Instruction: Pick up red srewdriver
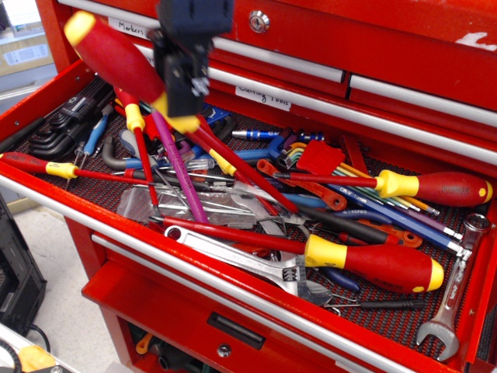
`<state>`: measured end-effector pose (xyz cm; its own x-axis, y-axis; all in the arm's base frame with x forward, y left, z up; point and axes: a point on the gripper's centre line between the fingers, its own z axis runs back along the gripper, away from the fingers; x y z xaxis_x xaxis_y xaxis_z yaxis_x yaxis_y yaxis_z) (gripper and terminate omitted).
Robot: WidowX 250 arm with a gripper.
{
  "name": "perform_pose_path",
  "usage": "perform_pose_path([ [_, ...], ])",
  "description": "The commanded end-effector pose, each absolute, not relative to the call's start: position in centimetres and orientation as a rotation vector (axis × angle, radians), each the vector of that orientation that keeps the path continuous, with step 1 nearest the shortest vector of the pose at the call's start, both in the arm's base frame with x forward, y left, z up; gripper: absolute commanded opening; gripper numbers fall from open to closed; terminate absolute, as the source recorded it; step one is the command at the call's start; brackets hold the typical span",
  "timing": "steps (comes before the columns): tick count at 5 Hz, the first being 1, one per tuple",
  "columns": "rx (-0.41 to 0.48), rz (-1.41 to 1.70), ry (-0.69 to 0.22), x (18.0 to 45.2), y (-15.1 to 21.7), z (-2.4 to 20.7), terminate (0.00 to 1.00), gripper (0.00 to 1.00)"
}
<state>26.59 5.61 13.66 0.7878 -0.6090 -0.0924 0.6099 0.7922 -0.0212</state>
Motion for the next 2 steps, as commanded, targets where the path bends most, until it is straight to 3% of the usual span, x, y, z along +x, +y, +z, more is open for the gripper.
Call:
perform_pose_path([
  [1,0.108,-0.767,0.015,28.37,7.16,18.43,0.00,0.00],
  [2,0.134,-0.817,0.009,28.58,7.75,19.18,1.00,0.00],
])
